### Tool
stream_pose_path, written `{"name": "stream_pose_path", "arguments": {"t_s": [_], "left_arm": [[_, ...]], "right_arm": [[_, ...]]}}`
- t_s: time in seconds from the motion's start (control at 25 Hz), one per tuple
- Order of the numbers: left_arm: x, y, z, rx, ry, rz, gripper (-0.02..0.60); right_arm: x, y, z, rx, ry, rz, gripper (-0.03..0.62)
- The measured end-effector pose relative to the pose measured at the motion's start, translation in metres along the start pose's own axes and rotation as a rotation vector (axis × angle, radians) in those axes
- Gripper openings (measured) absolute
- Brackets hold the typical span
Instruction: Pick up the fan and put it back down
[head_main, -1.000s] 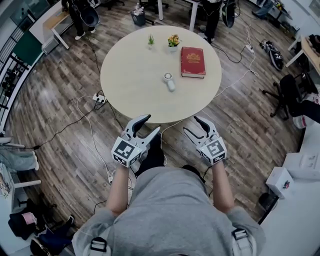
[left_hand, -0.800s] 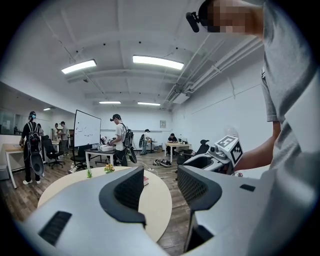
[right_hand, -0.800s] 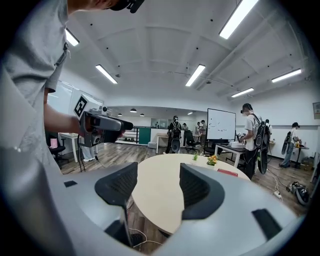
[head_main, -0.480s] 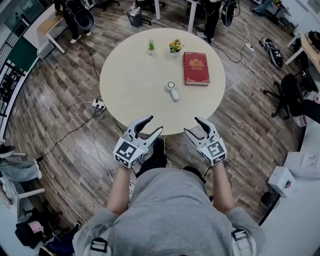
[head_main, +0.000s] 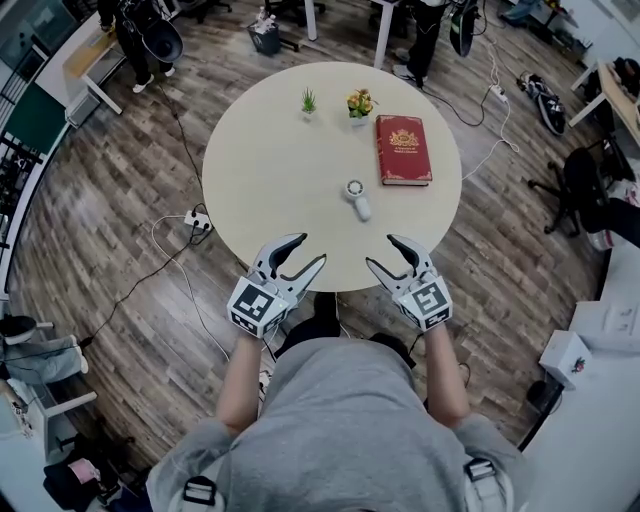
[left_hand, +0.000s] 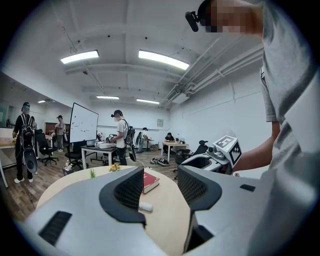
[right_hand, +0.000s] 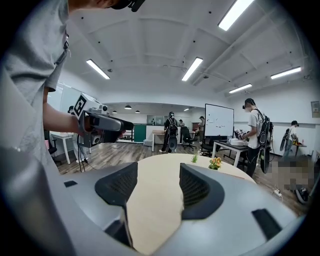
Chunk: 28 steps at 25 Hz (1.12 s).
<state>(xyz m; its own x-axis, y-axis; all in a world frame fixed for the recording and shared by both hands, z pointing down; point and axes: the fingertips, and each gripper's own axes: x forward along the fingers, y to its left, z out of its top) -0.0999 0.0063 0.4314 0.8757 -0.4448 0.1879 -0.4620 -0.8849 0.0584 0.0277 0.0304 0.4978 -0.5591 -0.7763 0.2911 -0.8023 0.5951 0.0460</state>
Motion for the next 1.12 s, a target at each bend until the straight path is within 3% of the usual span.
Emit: {"name": "stream_pose_path", "arguments": {"t_s": [0.48,0.68,1.12], "left_arm": [[0.016,0.068,-0.011,-0.038,0.012,-0.056,0.225],[0.020,0.081,-0.019,-0.034,0.043,-0.095,0.225],[0.044,0.093,-0.022,-0.033,0.048,-0.127,0.225]], "right_arm": [[0.060,-0.023,-0.013,0.009,0.097,-0.043,0.268],[0.068,-0.030,-0.012,0.040,0.086,-0.095,0.267],[0.087,-0.043,-0.021,0.058,0.094,-0.110,0.267]]}}
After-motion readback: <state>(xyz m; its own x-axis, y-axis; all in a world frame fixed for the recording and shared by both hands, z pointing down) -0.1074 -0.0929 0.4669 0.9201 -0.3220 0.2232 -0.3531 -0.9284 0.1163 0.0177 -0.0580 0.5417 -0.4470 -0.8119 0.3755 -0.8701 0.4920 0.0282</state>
